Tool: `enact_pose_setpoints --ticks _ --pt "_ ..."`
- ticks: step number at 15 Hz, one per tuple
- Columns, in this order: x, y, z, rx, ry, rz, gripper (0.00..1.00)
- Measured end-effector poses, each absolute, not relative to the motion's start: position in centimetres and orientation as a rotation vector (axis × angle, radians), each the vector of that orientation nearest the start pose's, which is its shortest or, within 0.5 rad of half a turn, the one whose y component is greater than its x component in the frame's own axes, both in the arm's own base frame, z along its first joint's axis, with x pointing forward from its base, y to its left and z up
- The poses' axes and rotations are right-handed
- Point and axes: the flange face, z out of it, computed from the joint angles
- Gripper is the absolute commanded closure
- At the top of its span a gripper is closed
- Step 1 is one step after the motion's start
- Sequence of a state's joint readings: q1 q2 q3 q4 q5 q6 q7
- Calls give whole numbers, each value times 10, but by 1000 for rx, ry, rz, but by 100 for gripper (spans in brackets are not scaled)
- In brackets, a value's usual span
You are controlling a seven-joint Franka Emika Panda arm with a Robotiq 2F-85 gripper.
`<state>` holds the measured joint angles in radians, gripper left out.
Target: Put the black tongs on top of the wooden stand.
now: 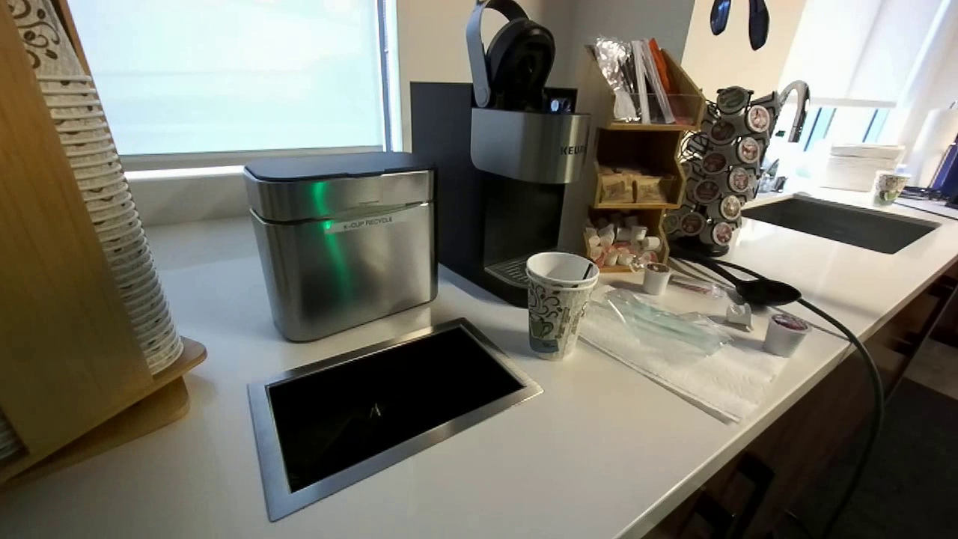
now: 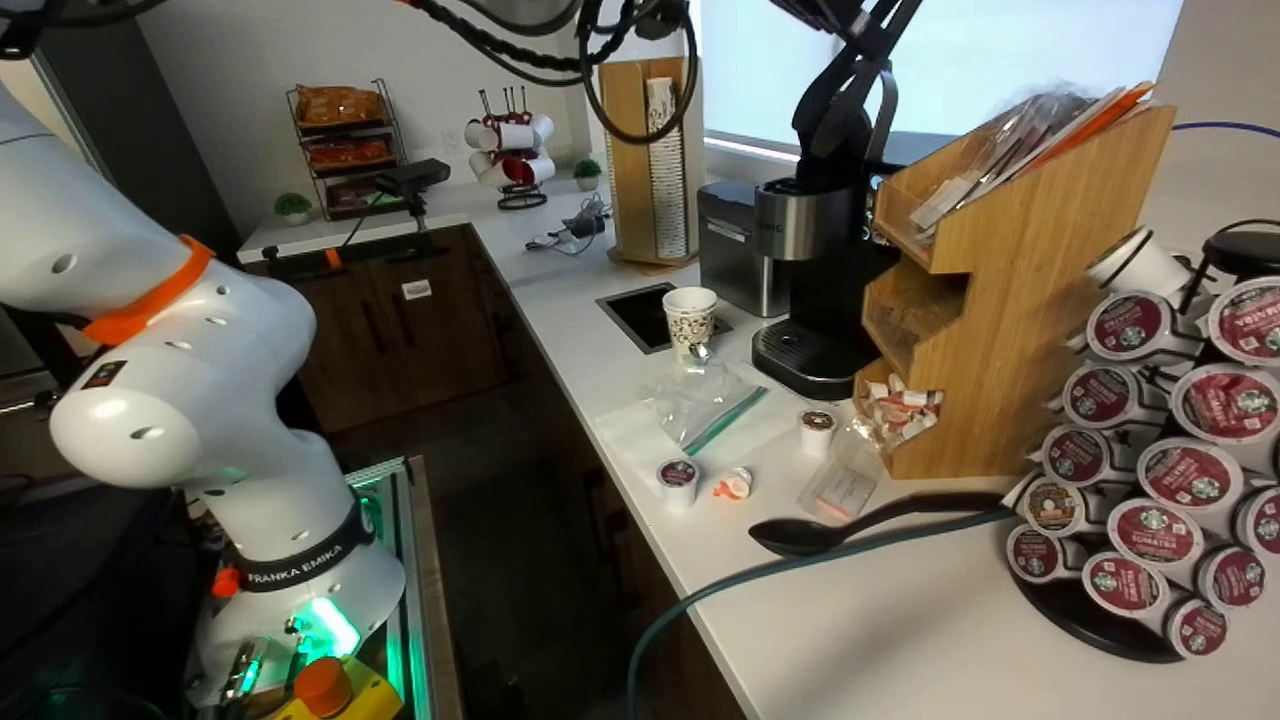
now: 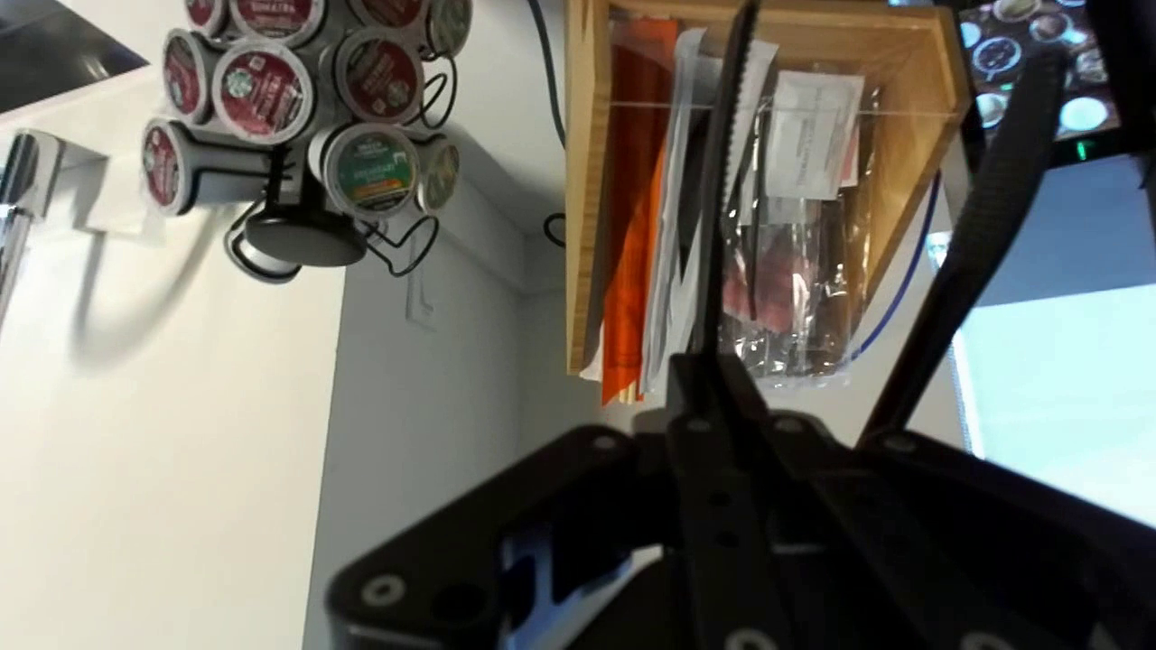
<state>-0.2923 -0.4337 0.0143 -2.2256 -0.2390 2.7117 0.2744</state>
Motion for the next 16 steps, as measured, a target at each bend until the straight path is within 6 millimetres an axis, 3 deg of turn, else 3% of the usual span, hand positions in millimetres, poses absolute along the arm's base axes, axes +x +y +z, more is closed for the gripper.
enact_pose_setpoints --ticks 3,6,10,16 --pt "485 -143 667 -3007 668 -1461 95" --pt "498 -155 665 -3009 709 -1458 99" --pt "508 -147 667 -2991 670 -1470 99" --pt "577 -139 667 -3002 590 -1547 99"
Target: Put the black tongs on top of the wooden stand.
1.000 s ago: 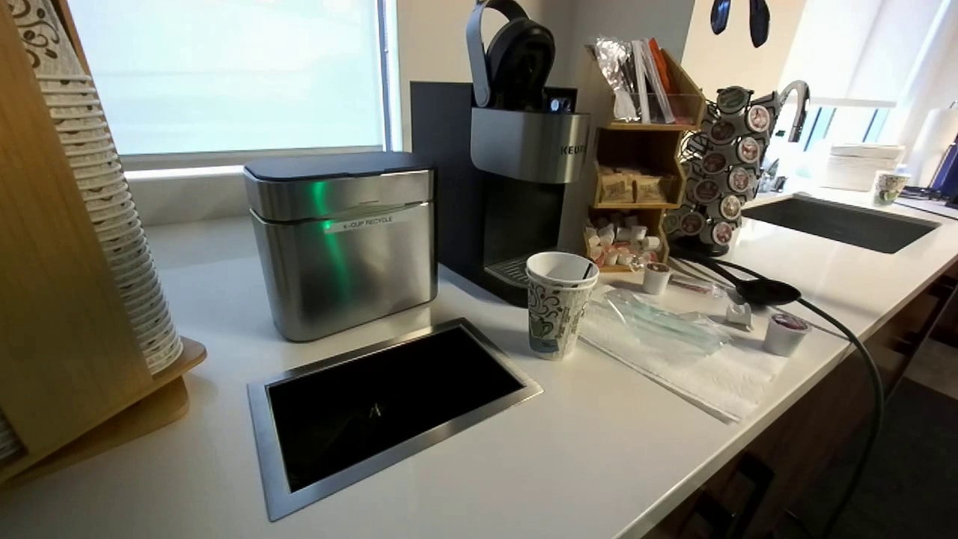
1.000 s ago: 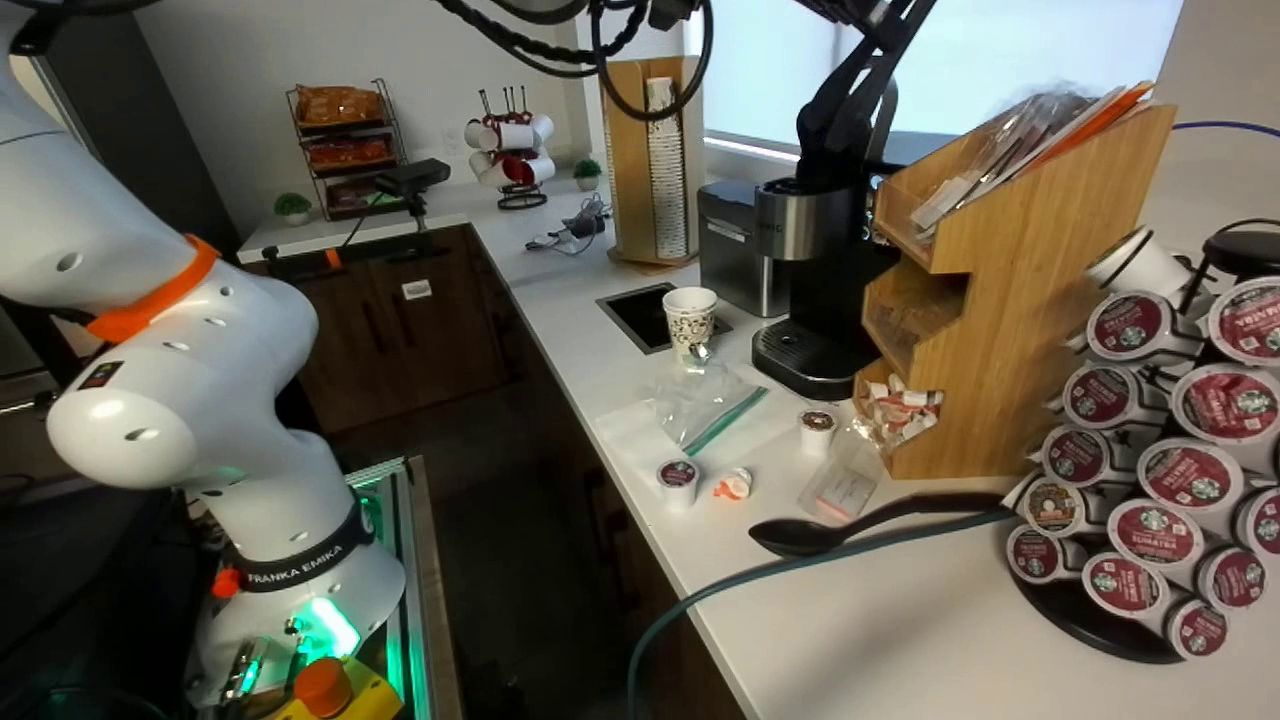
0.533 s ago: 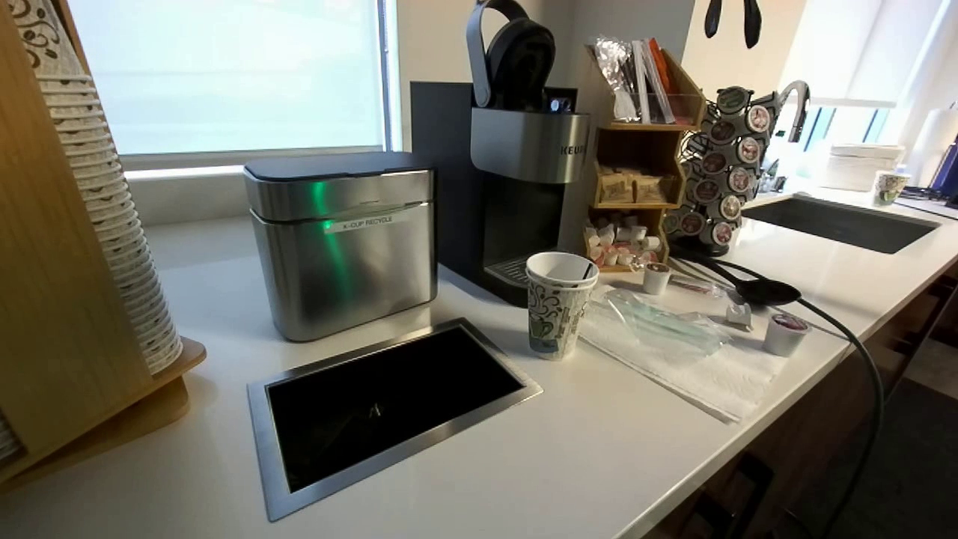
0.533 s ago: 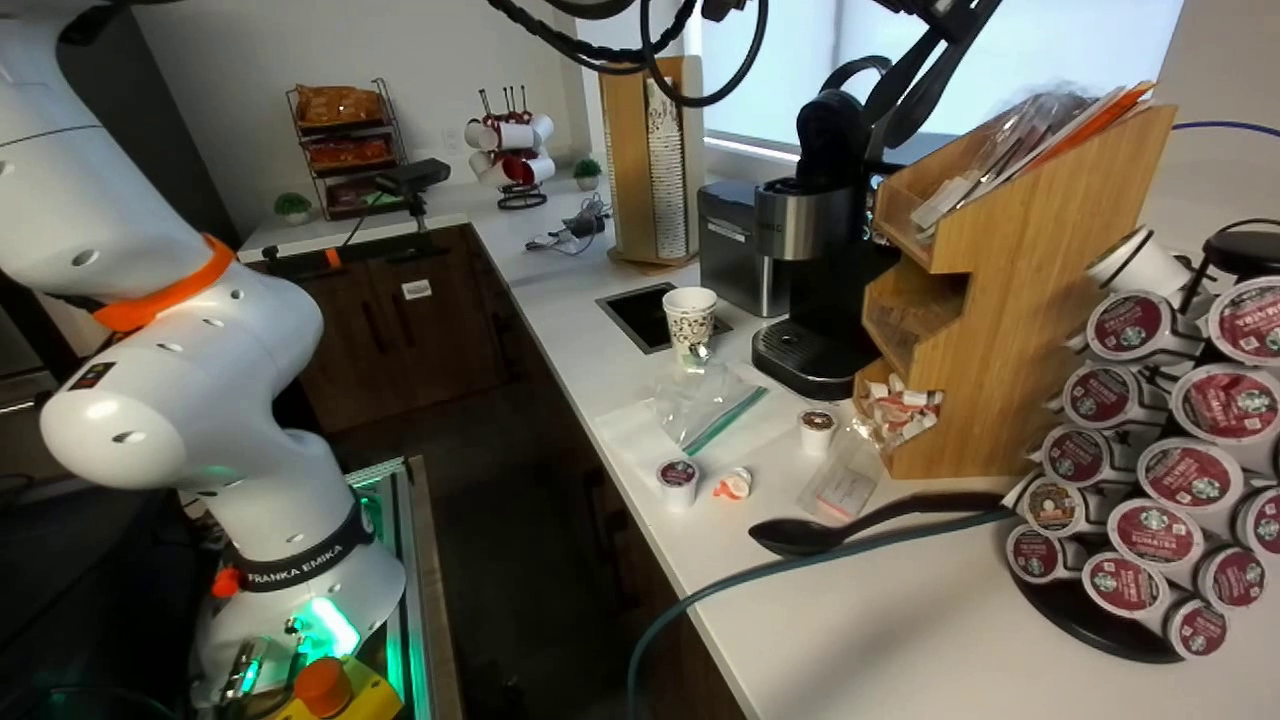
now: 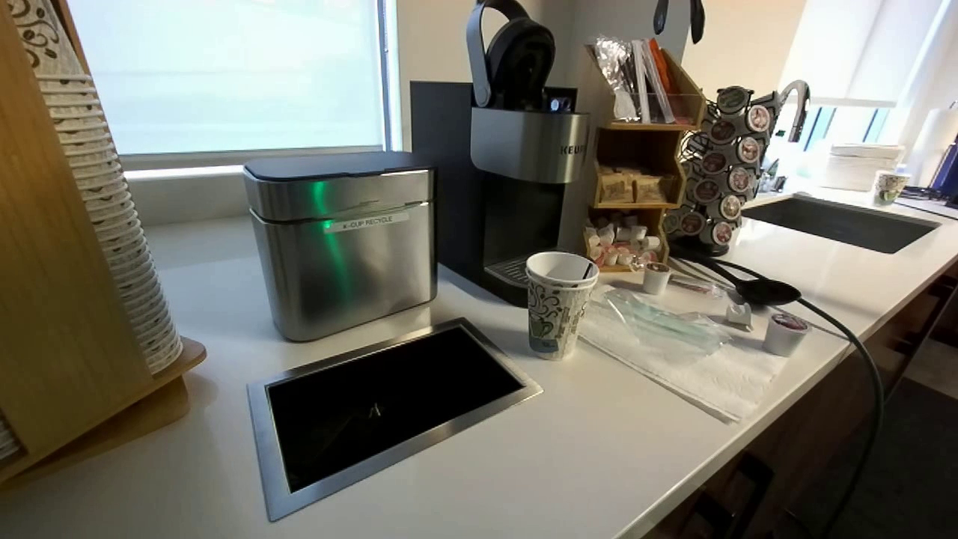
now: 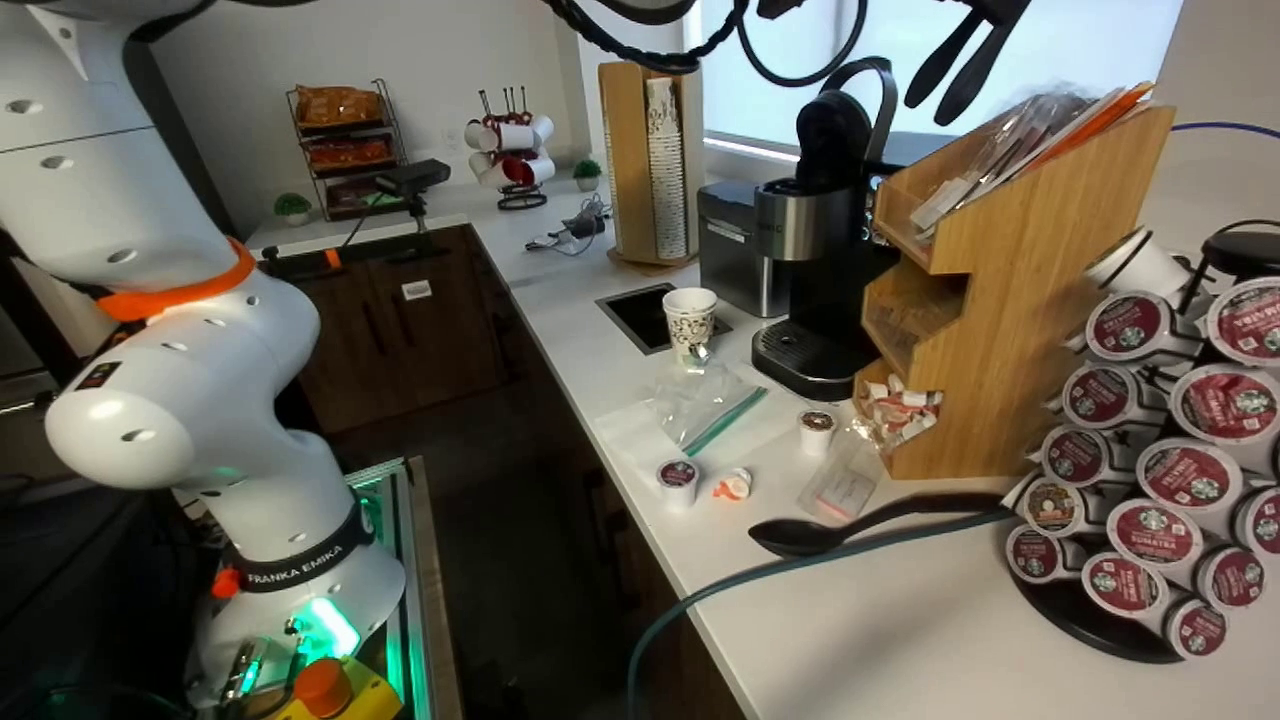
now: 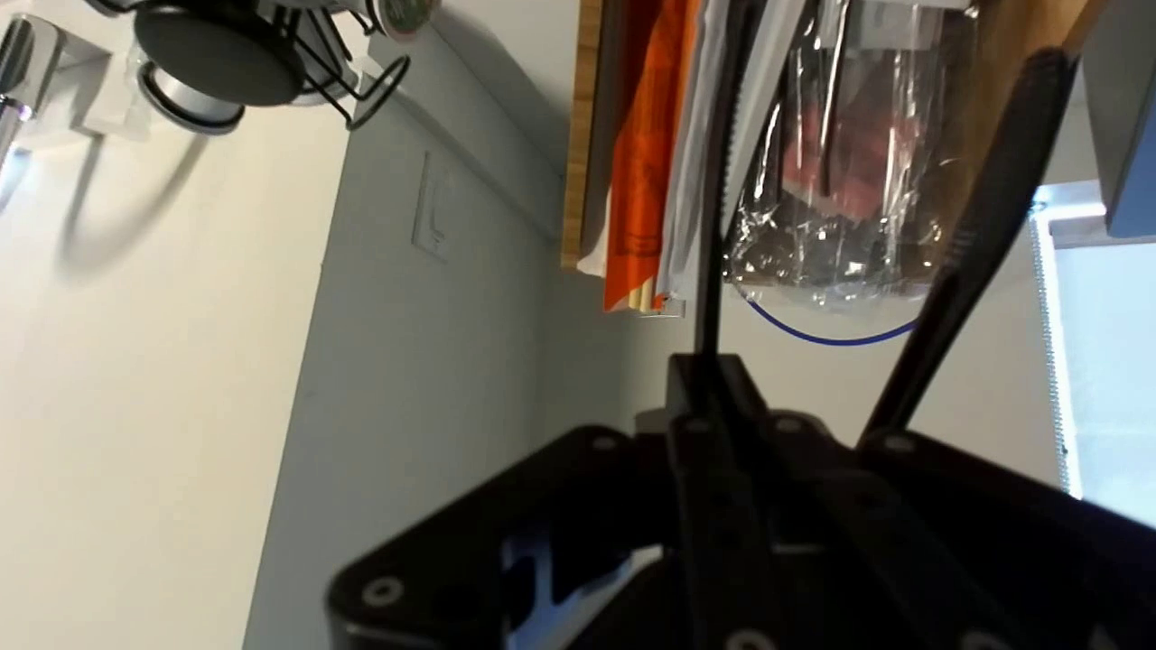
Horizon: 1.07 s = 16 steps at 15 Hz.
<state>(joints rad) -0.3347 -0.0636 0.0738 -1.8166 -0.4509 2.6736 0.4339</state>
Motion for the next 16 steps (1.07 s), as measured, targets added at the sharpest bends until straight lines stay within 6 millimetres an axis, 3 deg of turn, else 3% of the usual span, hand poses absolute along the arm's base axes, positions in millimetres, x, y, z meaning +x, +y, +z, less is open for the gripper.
enact_pose_setpoints --ticks 4,7,16 --pt "616 -136 651 -3045 545 -1572 99" --pt "631 -137 638 -3071 560 -1577 99" --pt "627 -142 632 -3077 697 -1564 99"
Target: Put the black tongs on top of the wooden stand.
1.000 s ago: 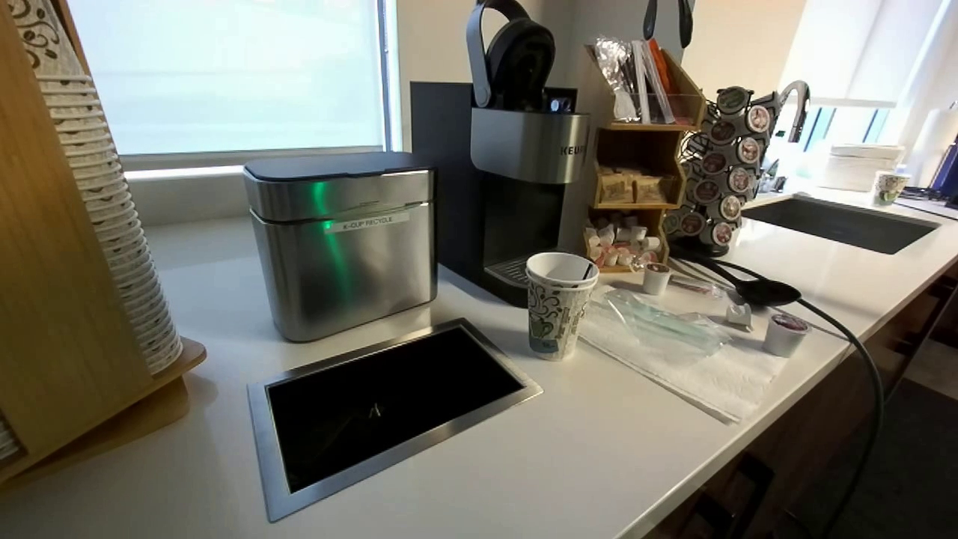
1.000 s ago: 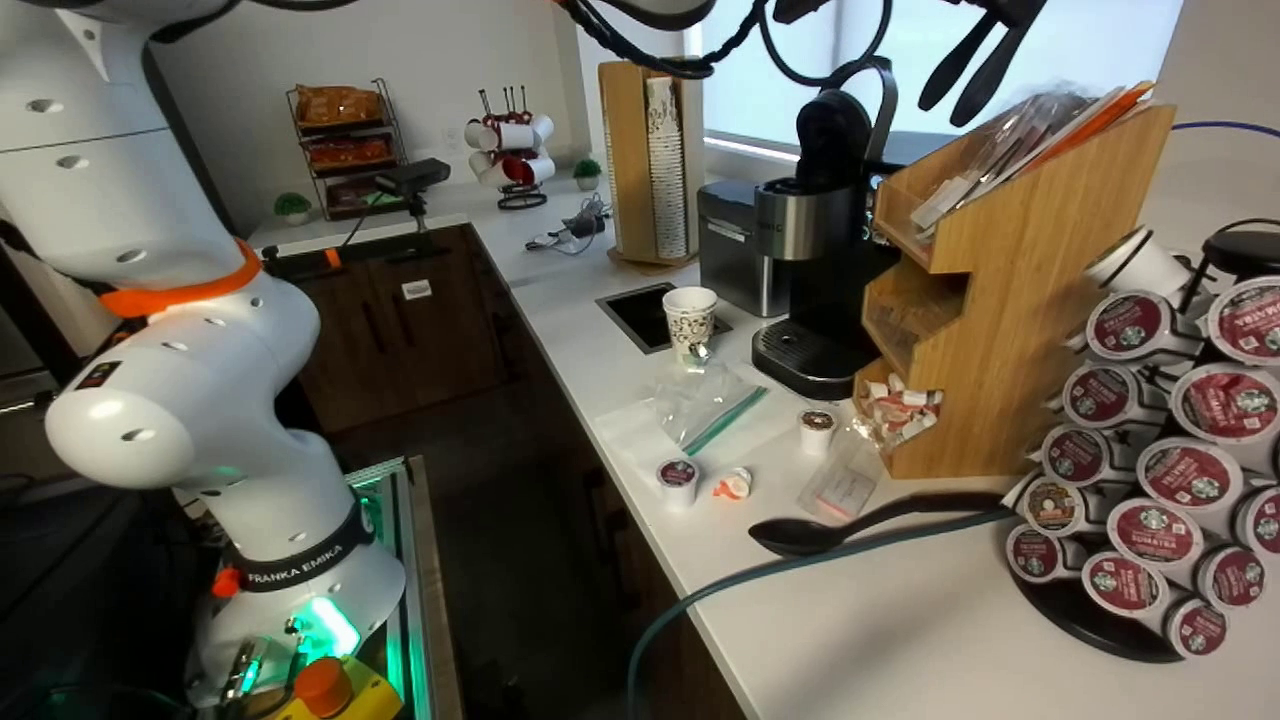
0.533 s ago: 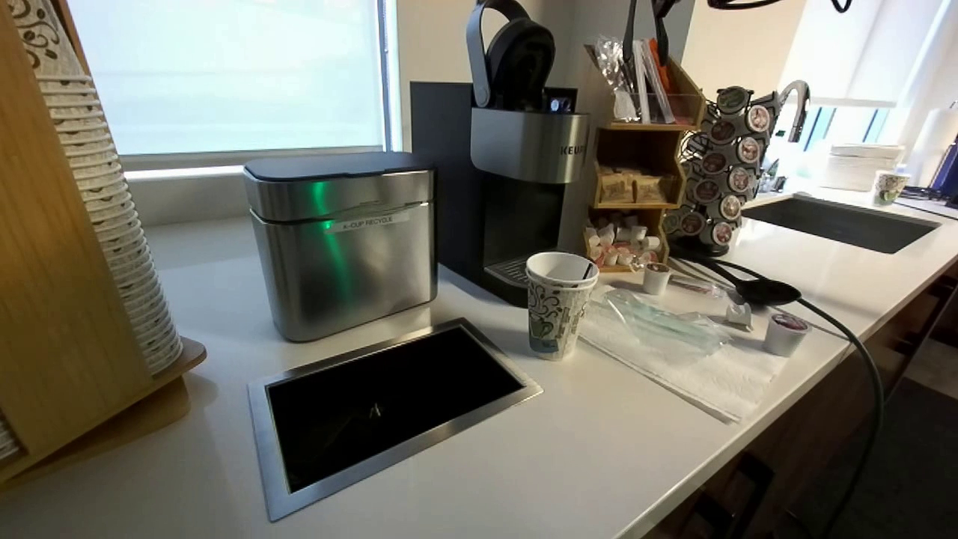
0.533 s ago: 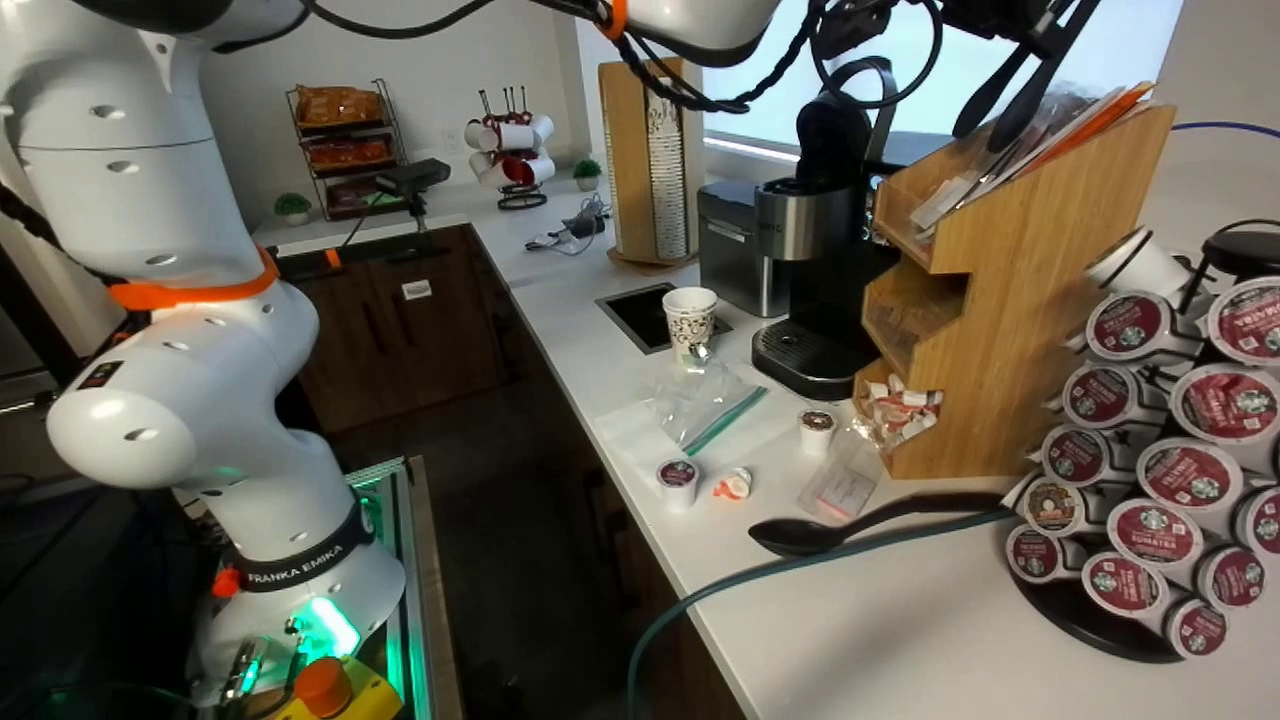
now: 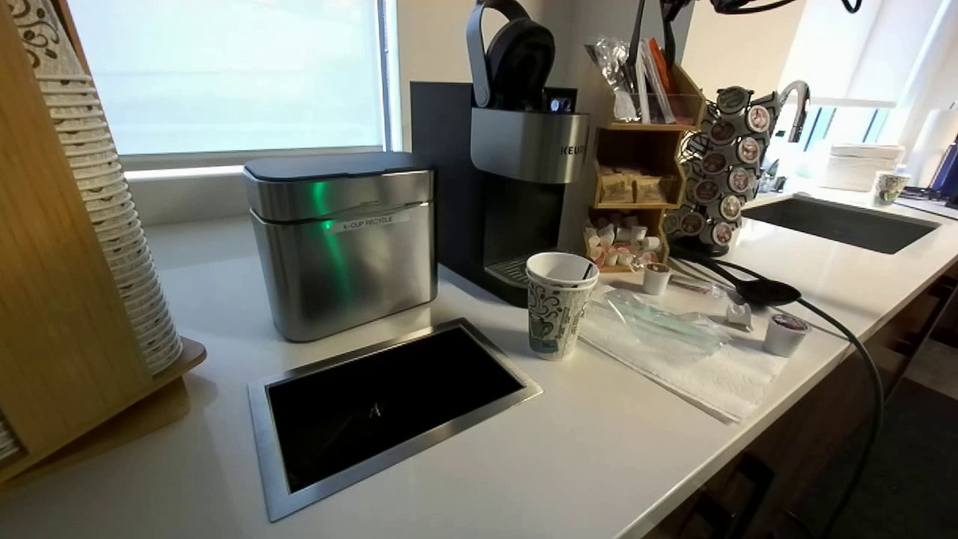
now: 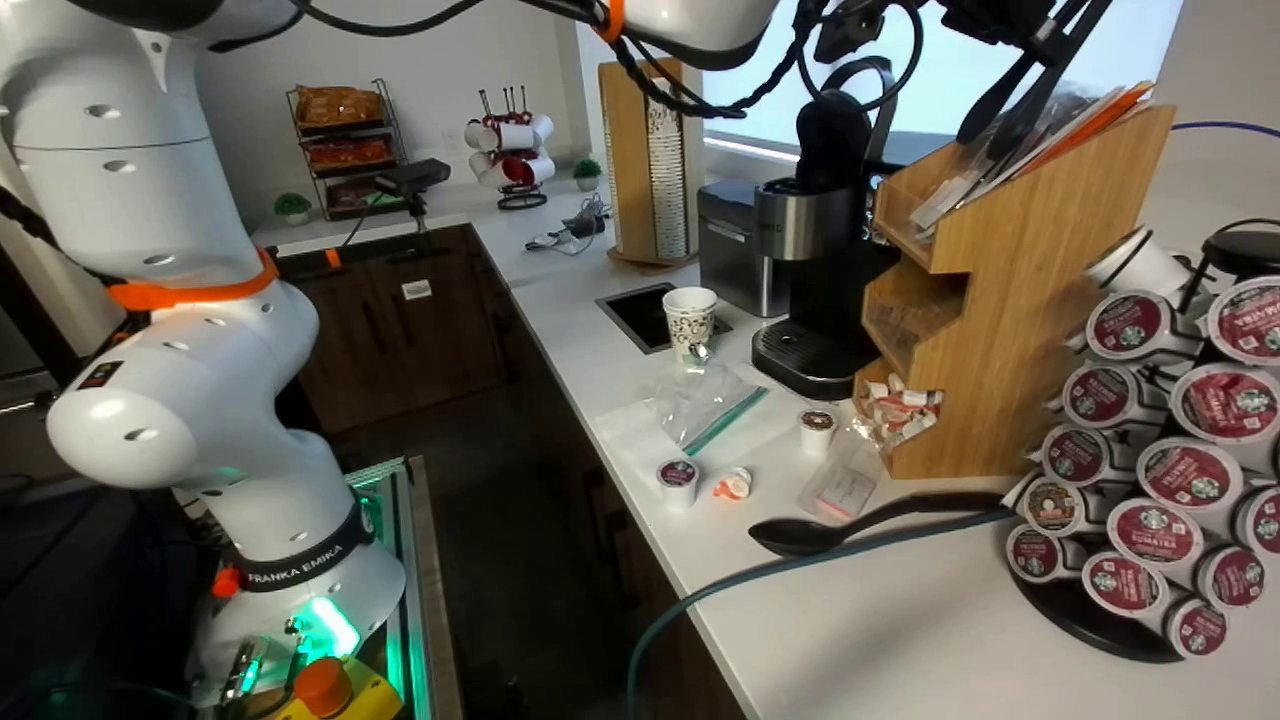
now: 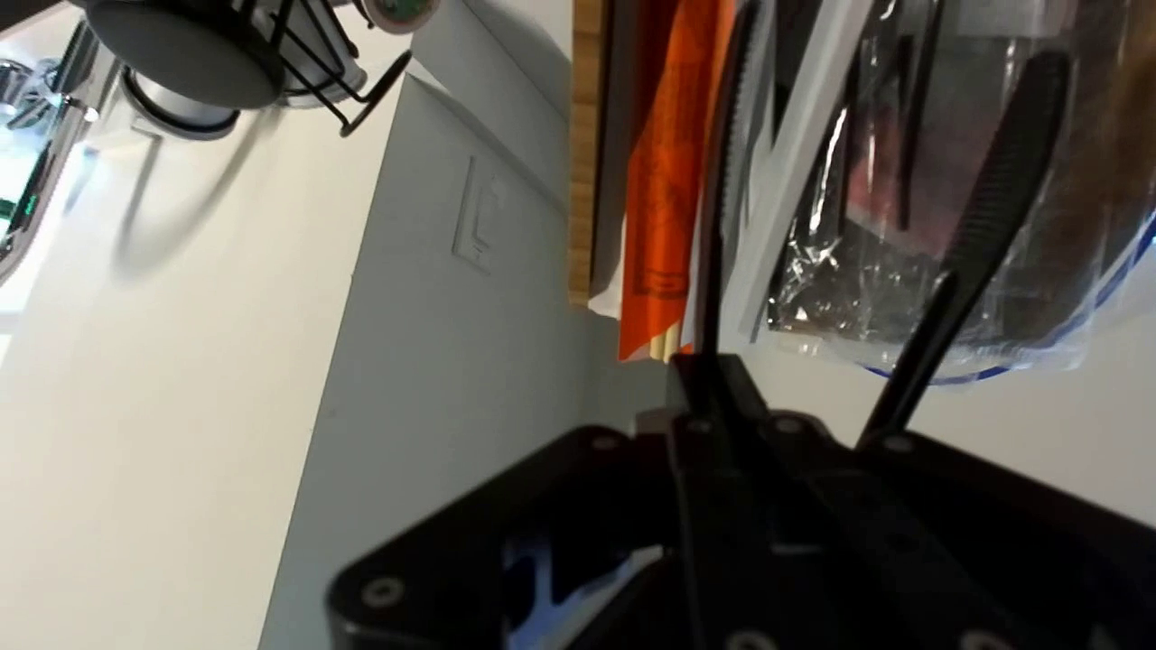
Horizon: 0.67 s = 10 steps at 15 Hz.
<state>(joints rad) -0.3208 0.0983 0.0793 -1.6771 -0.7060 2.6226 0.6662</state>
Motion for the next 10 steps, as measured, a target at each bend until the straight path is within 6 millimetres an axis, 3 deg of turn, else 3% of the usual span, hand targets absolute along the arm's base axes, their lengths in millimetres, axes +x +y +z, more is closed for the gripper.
enact_pose_setpoints --ticks 10 --pt "612 -136 624 -3139 714 -1406 95"
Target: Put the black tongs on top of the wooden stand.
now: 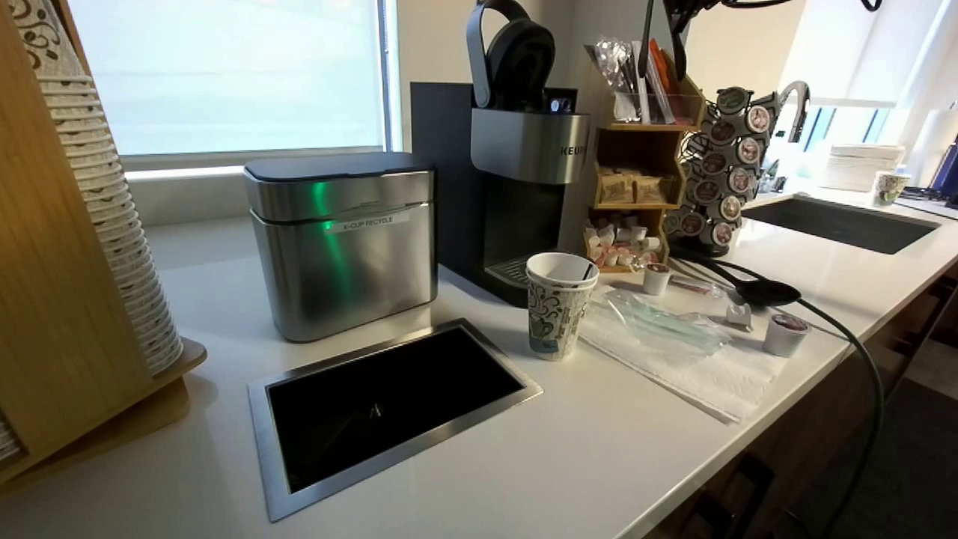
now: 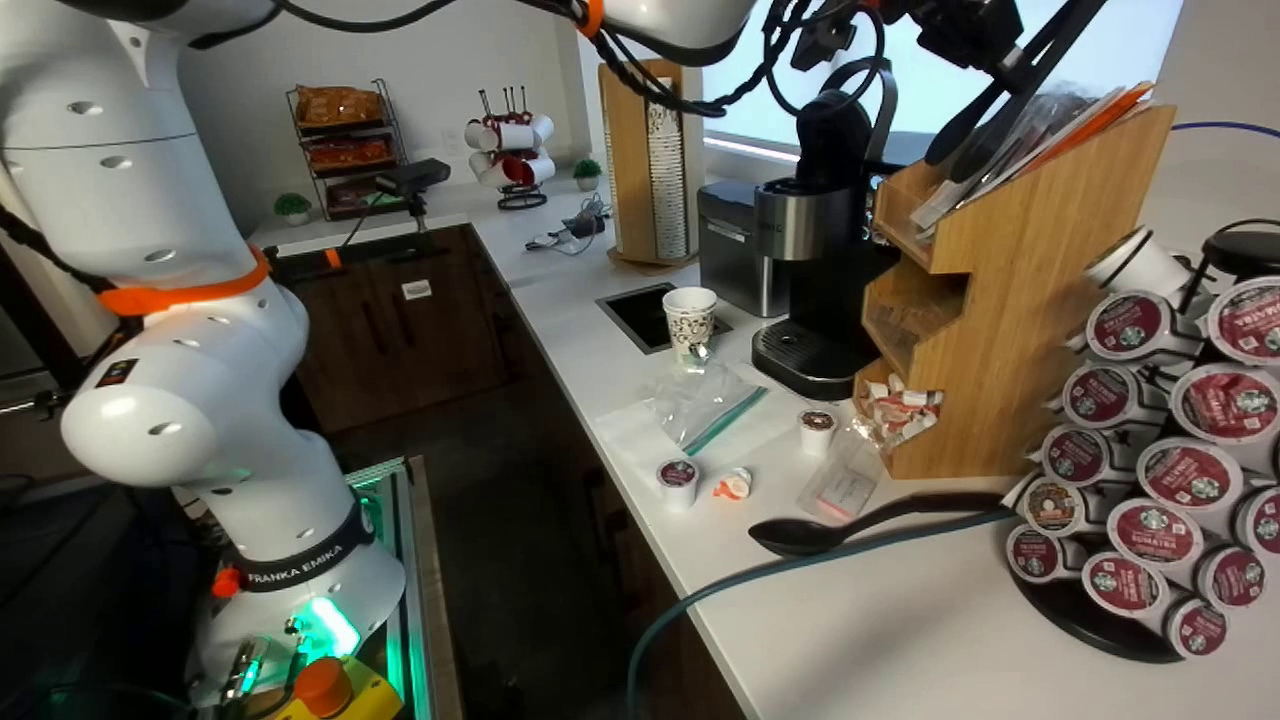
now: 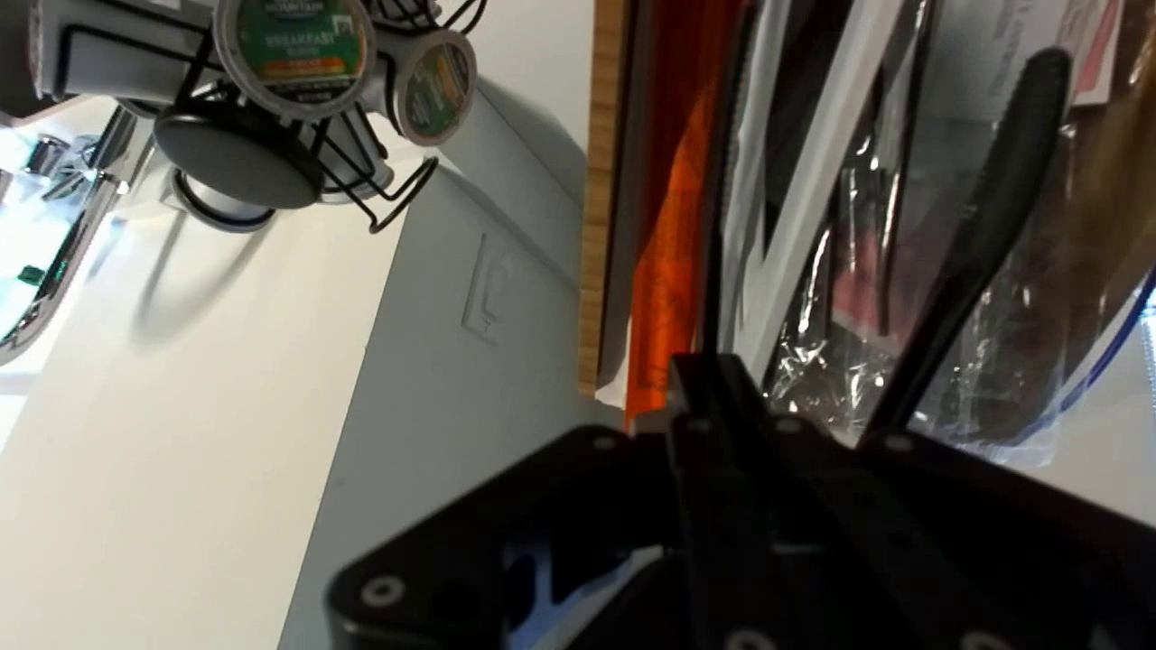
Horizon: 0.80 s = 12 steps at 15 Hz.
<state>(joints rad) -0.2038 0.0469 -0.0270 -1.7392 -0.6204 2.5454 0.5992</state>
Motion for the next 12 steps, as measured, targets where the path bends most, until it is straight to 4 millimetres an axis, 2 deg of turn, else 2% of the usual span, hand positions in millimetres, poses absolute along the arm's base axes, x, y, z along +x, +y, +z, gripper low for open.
enact_pose_setpoints --ticks 2,3,7,12 --pt "611 -134 625 -3135 706 -1391 95" --pt "611 -135 626 -3134 706 -1390 99" --pt "614 -133 621 -3156 675 -1393 99" --pt "629 -110 602 -3165 560 -1383 99"
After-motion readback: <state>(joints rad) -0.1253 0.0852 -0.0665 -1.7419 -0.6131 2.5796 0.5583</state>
